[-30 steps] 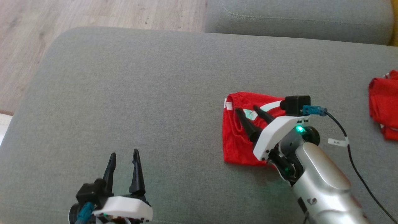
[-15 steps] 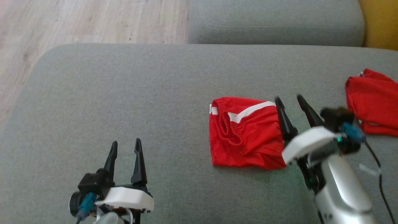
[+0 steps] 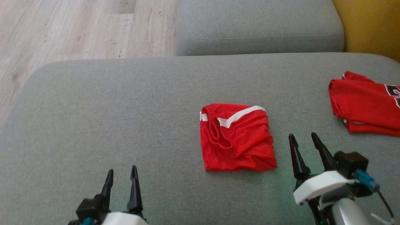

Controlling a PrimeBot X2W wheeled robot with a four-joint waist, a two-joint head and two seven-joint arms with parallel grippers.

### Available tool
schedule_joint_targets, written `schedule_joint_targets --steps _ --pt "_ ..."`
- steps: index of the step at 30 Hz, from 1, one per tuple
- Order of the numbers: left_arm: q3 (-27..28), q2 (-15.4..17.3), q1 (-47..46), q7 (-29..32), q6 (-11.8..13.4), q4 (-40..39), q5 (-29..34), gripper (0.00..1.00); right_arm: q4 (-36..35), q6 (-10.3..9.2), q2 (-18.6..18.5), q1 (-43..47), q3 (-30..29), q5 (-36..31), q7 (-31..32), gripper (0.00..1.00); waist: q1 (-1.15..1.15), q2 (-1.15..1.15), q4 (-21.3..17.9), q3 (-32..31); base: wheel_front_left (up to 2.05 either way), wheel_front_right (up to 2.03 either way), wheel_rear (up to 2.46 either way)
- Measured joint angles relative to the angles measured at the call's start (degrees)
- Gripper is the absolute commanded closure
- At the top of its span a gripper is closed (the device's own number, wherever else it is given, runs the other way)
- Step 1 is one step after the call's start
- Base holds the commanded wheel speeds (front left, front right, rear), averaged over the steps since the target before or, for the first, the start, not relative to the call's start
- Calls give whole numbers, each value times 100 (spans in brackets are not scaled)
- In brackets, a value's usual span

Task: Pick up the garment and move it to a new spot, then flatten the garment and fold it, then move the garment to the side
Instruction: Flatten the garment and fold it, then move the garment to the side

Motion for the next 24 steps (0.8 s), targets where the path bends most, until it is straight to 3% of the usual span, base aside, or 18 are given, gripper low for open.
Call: schedule_joint_targets --steps 24 --pt "142 22 162 0 44 -14 176 0 -268 -1 18 350 12 -49 33 0 0 0 11 -20 0 0 0"
